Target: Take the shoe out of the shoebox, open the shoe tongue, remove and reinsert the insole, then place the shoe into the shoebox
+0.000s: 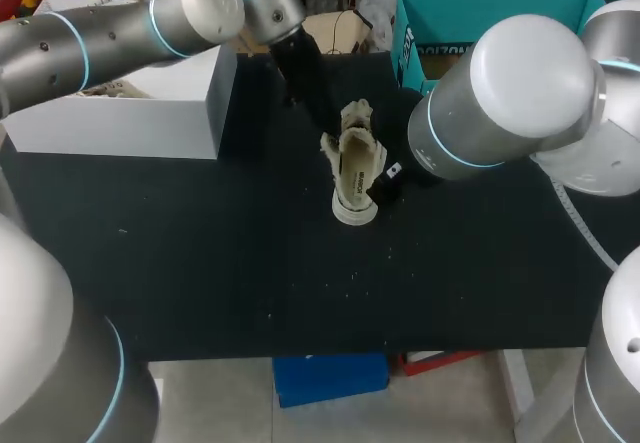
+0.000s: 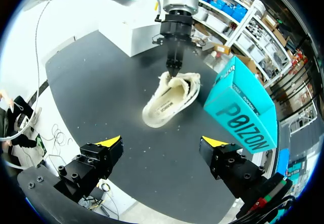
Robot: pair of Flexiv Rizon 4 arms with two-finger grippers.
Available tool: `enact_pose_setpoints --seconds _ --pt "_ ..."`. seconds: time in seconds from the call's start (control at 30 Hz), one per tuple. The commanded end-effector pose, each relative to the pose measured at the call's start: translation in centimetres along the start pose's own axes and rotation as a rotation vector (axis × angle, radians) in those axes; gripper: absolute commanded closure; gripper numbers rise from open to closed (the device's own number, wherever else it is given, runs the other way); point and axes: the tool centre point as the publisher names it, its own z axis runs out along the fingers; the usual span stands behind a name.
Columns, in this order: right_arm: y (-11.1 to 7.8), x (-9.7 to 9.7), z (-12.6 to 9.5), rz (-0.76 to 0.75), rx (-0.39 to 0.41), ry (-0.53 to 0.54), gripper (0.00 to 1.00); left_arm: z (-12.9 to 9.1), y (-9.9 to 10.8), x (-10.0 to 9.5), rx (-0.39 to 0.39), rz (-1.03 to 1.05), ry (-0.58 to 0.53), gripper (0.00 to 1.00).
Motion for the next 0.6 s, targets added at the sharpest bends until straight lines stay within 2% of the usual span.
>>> enact_pose_setpoints --seconds 0.03,0.17,0.47,0.6 --pt "-0.1 0.0 0.1 0.001 -0.002 0.002 0.0 1.2 0.1 0.8 0.006 -0.004 -0.015 1.0" --pt "-0.1 0.0 0.1 0.001 -0.002 0.002 0.0 0.2 -0.1 0.7 -0.004 0.002 -0.012 1.0" --pt "-0.1 0.0 0.1 0.001 -0.002 0.002 0.0 -5.4 -0.5 -0.6 -0.112 0.059 -0.048 1.0" --pt "-0.1 0.0 0.1 0.001 -0.002 0.002 0.0 -5.3 0.1 -1.6 -0.118 0.062 -0.06 1.0"
